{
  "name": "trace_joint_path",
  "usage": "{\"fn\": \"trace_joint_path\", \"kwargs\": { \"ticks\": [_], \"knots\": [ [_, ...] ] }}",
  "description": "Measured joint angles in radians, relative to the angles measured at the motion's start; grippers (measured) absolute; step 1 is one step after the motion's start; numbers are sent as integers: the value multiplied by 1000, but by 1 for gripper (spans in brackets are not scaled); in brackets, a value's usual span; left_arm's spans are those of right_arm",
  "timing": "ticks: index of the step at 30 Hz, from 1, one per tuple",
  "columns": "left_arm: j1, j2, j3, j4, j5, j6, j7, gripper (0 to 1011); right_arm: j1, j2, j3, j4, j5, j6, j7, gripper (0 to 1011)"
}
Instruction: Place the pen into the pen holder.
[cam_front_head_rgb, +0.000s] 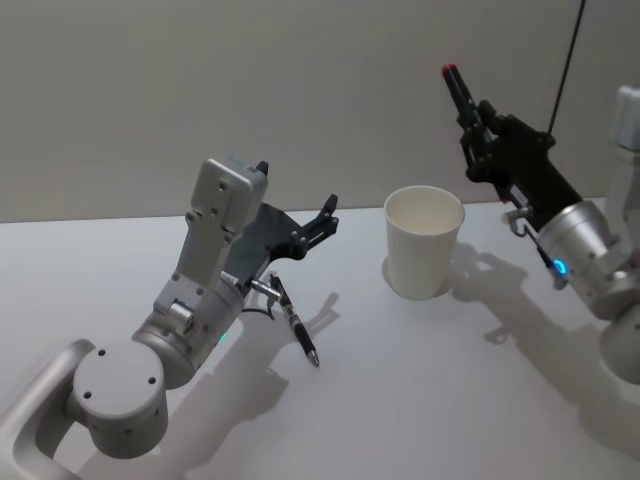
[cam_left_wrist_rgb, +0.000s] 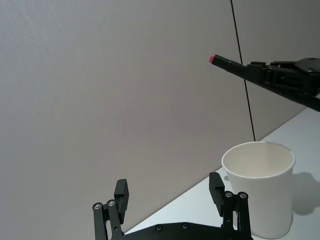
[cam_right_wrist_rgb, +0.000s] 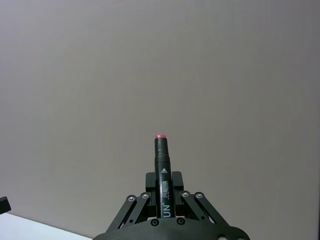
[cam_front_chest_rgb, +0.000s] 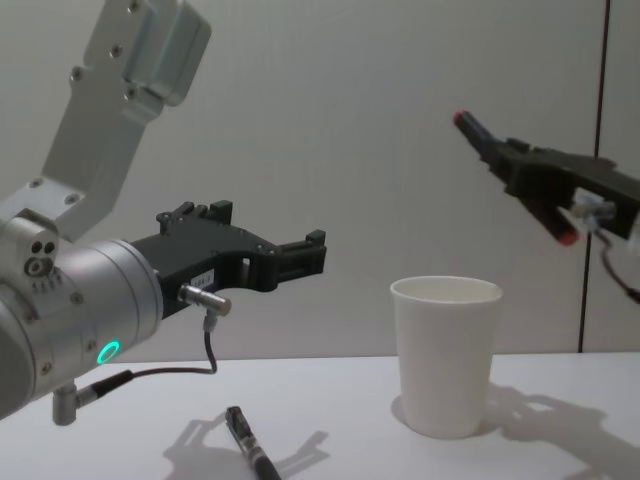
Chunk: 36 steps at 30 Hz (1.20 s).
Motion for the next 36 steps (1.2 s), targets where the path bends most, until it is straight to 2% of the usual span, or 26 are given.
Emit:
{"fn": "trace_joint_path", "kwargs": {
  "ticks": [10,12,13,22,29,36],
  "knots": [
    [0,0,0,0,0,0,0,1001,63,-45,-24,108,-46,-85,12,178],
    [0,0,0,0,0,0,0,1001,81,-56,-31,141,-67,-115,14,177],
    [0,0,0,0,0,0,0,1001,81,-56,-31,141,-67,-115,14,178],
    [0,0,0,0,0,0,0,1001,128,-86,-52,248,-155,-231,13,178],
    [0,0,0,0,0,0,0,1001,152,-103,-64,312,-204,-296,8,177],
    [0,0,0,0,0,0,0,1001,173,-117,-75,366,-235,-339,6,178]
  ]
}}
